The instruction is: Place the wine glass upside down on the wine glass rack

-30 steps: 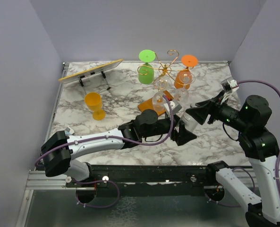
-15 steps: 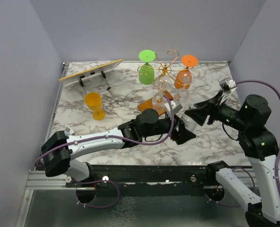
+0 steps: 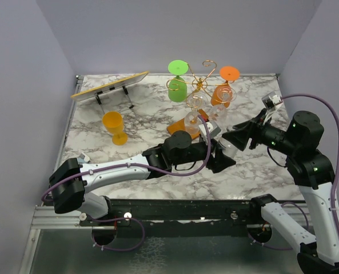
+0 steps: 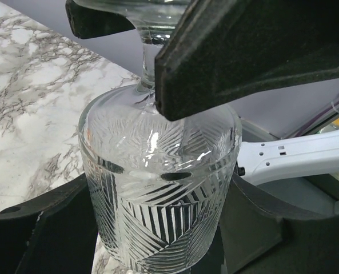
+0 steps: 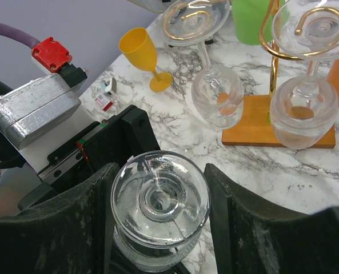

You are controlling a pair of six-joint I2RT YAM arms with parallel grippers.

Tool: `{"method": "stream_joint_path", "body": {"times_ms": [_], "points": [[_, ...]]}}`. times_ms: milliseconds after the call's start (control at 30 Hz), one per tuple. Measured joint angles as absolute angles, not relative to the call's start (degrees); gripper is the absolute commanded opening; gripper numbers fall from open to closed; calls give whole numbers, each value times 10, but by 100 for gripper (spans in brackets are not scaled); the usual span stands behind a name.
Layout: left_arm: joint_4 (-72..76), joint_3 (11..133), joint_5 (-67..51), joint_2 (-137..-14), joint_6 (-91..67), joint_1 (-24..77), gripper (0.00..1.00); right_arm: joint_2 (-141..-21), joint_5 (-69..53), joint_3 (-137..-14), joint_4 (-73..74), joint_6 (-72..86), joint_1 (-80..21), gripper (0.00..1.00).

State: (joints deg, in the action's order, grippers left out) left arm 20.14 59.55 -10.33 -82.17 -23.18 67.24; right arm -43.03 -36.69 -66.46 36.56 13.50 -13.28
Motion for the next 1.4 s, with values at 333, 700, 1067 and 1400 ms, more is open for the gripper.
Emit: {"method": "stream_joint_path", "body": {"times_ms": [333, 700, 1067, 1400], "points": [[200, 590, -107, -817, -202, 667, 0, -440, -369, -665, 365, 145, -133, 58], [191, 556, -116, -795, -151, 669, 0, -446, -358, -653, 335, 198, -133, 82], [186, 497, -58, -732, -133, 669, 0, -430, -286, -644, 300, 239, -133, 87], [165, 416, 88, -570, -110, 624, 0, -399, -190, -644, 274, 258, -133, 86]]}}
